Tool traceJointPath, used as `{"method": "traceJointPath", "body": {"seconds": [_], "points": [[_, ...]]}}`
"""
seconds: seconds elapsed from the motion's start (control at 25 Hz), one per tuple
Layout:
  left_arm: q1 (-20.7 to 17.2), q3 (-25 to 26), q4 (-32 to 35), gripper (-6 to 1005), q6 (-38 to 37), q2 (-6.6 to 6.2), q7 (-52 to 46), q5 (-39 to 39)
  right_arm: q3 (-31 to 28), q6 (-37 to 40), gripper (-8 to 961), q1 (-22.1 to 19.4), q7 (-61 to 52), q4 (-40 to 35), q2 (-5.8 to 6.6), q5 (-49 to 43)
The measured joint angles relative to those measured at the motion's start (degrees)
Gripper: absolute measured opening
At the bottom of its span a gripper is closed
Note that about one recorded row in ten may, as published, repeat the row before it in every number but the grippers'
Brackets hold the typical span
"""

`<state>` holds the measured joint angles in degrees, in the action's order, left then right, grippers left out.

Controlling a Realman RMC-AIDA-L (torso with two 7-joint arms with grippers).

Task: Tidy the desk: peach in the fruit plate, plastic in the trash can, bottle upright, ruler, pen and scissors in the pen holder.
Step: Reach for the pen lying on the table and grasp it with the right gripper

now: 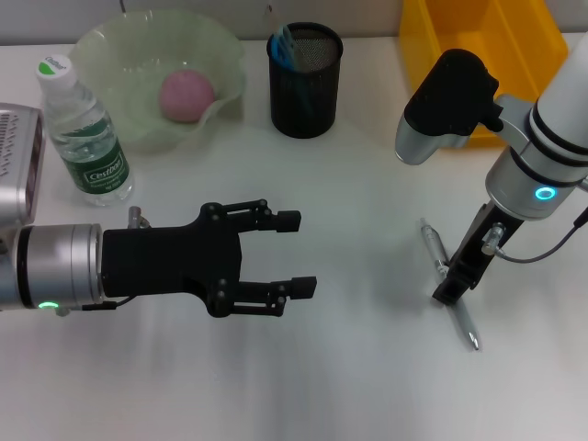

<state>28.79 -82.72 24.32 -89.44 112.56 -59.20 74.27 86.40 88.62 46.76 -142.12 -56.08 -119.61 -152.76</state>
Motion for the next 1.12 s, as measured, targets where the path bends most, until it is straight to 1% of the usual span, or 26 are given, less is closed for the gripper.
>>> {"method": "traceJointPath", "body": {"seconds": [0.04,0.24,0.36,1.0,1.12], "points": [[0.06,0.0,0.02,770,0.0,-0.02,-0.1,0.0,0.0,0.02,711,0.0,0.0,-0.01,0.0,0.0],[0.21,0.03,0.04,769,0.0,-0.07,-0.21,0.0,0.08,0.07,533,0.13,0.0,0.19,0.0,-0.01],[0.28,0.02,0.04,768,0.0,-0.07,-0.24,0.0,0.52,0.05,405,0.22,0.0,0.29,0.0,-0.04],[0.32,0.1,0.03,764,0.06,-0.04,-0.3,0.0,0.61,0.43,382,0.37,-0.05,0.32,0.0,-0.13],[0.36,0.11,0.07,763,0.06,-0.01,-0.3,0.0,0.61,0.43,343,0.35,-0.05,0.34,0.0,-0.13]]}}
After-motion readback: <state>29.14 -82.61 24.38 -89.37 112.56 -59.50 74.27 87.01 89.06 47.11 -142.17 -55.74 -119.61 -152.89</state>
